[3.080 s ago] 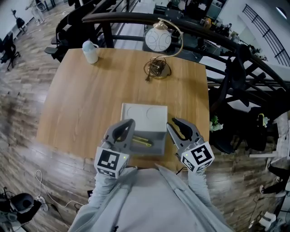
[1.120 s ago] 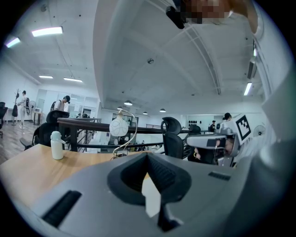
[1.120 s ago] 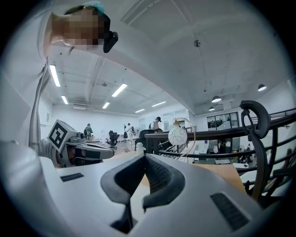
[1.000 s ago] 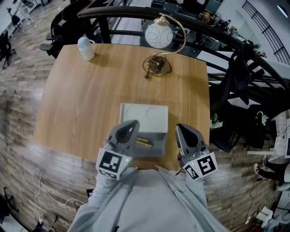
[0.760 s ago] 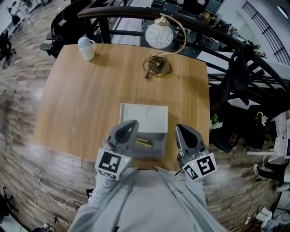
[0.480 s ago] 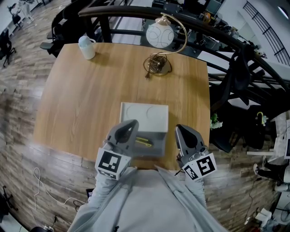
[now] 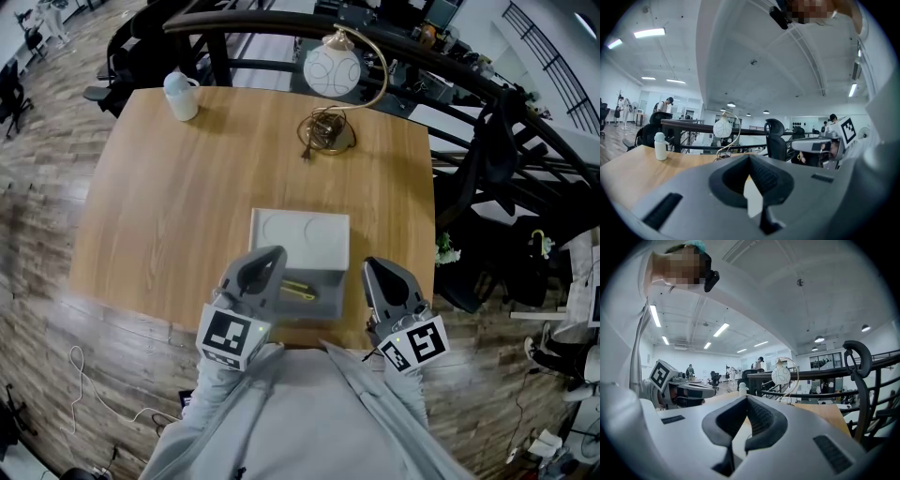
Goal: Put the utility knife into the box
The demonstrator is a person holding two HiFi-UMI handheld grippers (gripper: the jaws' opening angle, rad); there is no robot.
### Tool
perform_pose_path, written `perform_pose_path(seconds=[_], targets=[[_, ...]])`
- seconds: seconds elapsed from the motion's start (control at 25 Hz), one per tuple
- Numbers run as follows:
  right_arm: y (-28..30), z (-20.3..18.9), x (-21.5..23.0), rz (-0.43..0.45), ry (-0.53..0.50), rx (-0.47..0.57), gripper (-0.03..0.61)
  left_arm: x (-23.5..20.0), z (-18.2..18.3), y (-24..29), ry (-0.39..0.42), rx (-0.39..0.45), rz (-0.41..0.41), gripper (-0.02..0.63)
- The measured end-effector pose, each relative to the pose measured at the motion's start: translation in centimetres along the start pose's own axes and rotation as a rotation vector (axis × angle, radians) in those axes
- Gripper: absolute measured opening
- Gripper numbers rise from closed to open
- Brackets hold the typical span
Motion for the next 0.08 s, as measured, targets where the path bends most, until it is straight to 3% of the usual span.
perform_pose_path(seconds=[0.08], targets=[[-0.15, -0.05, -0.08, -0.003, 0.001, 0.001, 0.017, 0.01, -0.04, -0.12, 0.0, 0.0, 0.002, 0.018]])
Point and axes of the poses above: the fingertips, and each gripper's own axes: y forward along the fingers, x to its right, z out of its top, the point moved 2 cm from there along -y, backward along the fingers, and after that the axes turned 4 degrees about z, right-handed, at the moved point
